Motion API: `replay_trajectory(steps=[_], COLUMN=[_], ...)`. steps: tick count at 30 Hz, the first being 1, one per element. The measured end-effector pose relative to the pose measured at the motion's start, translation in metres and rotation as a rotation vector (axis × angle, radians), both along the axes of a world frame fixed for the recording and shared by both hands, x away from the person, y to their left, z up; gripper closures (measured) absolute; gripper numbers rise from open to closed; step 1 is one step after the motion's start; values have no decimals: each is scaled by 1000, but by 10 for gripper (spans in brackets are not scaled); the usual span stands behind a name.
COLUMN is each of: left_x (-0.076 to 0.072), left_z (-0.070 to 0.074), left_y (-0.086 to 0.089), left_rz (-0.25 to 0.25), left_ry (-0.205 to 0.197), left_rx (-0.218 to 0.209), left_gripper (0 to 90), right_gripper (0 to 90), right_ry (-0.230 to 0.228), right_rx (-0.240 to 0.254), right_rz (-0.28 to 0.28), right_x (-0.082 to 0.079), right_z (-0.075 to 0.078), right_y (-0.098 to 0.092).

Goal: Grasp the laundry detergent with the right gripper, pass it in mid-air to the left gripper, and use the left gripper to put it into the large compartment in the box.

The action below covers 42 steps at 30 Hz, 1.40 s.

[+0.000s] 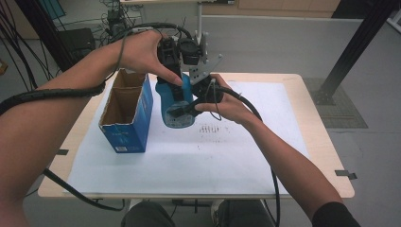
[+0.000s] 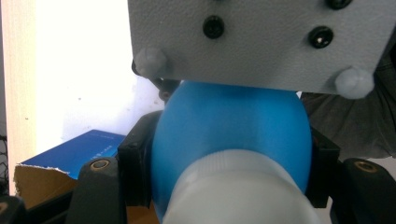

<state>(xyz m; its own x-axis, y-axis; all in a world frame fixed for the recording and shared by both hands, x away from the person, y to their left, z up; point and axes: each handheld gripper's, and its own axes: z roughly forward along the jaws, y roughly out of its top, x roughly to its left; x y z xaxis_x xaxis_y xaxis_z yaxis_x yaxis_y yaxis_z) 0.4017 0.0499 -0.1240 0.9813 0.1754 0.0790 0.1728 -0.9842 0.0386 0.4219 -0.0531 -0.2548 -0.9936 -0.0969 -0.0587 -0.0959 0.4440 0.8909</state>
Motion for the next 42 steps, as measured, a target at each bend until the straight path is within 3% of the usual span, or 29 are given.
replay_trajectory(steps=[17,26,42], left_x=[0,1,0], left_z=[-1,-3,-5], left_y=[0,0,0], left_rz=[4,7,8], left_ry=[5,11,16], left_rx=[12,10,11], left_gripper=[369,371,373], right_gripper=[433,430,427], right_ry=[2,26,19], right_rx=[4,4,-3], right_rz=[3,10,21], right_x=[0,0,1], right_z=[-1,-3,-5], right_y=[1,1,1])
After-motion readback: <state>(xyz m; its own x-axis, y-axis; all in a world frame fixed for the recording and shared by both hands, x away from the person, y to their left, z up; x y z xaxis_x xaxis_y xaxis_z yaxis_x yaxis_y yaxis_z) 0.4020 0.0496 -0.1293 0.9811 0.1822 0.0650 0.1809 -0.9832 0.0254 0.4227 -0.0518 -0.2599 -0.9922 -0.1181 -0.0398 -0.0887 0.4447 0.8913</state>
